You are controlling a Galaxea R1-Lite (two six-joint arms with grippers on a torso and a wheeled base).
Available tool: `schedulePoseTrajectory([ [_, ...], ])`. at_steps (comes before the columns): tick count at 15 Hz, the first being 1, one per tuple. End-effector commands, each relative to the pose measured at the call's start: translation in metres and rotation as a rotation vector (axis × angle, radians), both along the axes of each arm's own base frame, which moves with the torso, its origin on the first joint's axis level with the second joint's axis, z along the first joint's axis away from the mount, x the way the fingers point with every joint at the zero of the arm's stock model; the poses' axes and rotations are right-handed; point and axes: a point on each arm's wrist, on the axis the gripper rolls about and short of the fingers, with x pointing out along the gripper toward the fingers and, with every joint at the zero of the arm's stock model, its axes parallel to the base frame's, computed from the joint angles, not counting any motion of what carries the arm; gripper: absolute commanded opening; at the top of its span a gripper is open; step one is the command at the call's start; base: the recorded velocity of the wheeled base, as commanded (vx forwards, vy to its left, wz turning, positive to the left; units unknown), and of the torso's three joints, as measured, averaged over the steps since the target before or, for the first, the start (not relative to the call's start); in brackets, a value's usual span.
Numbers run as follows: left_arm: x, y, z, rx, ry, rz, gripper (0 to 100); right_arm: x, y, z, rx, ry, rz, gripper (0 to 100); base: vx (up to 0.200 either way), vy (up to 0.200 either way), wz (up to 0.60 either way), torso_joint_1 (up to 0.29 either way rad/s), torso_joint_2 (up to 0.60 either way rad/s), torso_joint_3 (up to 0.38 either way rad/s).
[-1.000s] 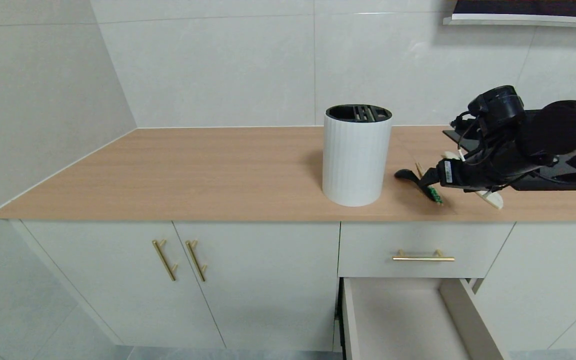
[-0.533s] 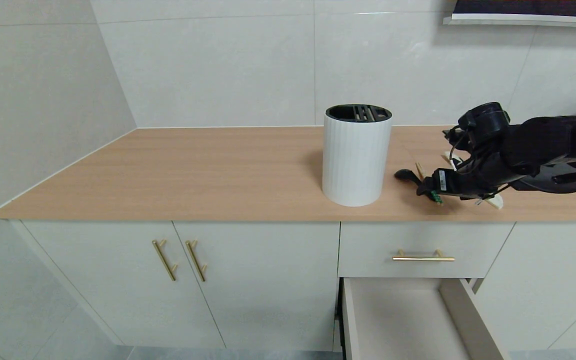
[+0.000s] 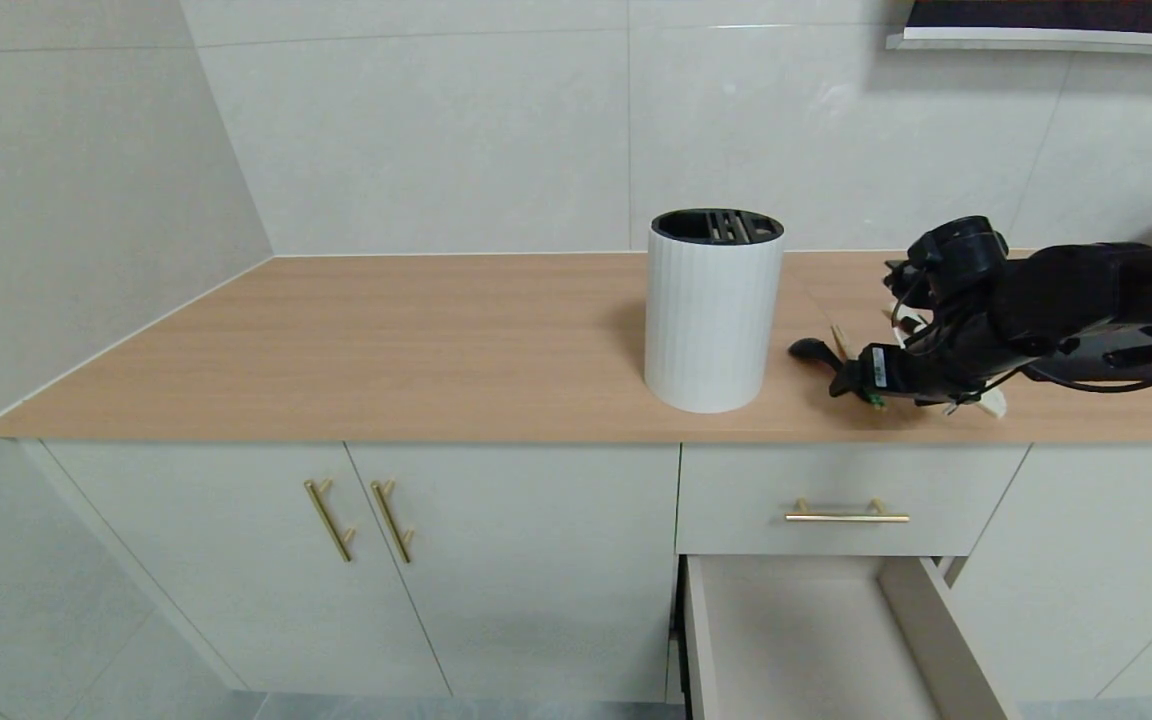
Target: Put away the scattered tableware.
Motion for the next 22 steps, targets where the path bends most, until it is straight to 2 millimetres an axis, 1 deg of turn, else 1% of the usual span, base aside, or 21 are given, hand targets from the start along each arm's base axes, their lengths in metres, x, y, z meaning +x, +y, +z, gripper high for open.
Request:
schedulePoseTrajectory([
  [1,0.0,0.0,0.0,0.0,0.0,0.0,100,0.001,0.001,-0.002,-0.005,0.005,-0.002,0,0.0,0.0,0.0,0.0,0.0,0.0],
  [5,0.0,0.0,0.0,0.0,0.0,0.0,100,0.003,0.001,-0.006,-0.008,0.012,-0.002,0,0.0,0.0,0.0,0.0,0.0,0.0],
  [9,0.0,0.0,0.0,0.0,0.0,0.0,100,-0.001,0.0,0.002,-0.002,-0.006,-0.008,0,0.0,0.0,0.0,0.0,0.0,0.0],
  [11,0.0,0.0,0.0,0.0,0.0,0.0,100,-0.01,-0.002,0.019,0.021,-0.043,-0.024,0,0.0,0.0,0.0,0.0,0.0,0.0],
  [12,0.0,0.0,0.0,0.0,0.0,0.0,100,-0.02,-0.005,0.034,0.028,-0.072,-0.029,0,0.0,0.0,0.0,0.0,0.0,0.0],
  [14,0.0,0.0,0.0,0.0,0.0,0.0,100,-0.055,-0.012,0.06,0.045,-0.112,-0.037,0,0.0,0.0,0.0,0.0,0.0,0.0],
  [15,0.0,0.0,0.0,0.0,0.0,0.0,100,-0.078,-0.015,0.068,0.046,-0.118,-0.031,0,0.0,0.0,0.0,0.0,0.0,0.0],
  [16,0.0,0.0,0.0,0.0,0.0,0.0,100,-0.096,-0.017,0.074,0.049,-0.129,-0.028,0,0.0,0.0,0.0,0.0,0.0,0.0],
  [17,0.0,0.0,0.0,0.0,0.0,0.0,100,-0.122,-0.02,0.083,0.053,-0.147,-0.018,0,0.0,0.0,0.0,0.0,0.0,0.0],
  [18,0.0,0.0,0.0,0.0,0.0,0.001,100,-0.148,-0.02,0.087,0.054,-0.153,-0.001,0,0.0,0.0,0.0,0.0,0.0,0.0],
  [20,0.0,0.0,0.0,0.0,0.0,0.001,100,-0.194,-0.02,0.088,0.052,-0.126,0.039,0,0.0,0.0,0.0,0.0,0.0,0.0],
  [21,0.0,0.0,0.0,0.0,0.0,0.0,100,-0.209,-0.02,0.088,0.051,-0.112,0.058,0,0.0,0.0,0.0,0.0,0.0,0.0],
  [22,0.0,0.0,0.0,0.0,0.0,0.0,100,-0.244,-0.022,0.088,0.049,-0.082,0.101,0,0.0,0.0,0.0,0.0,0.0,0.0],
])
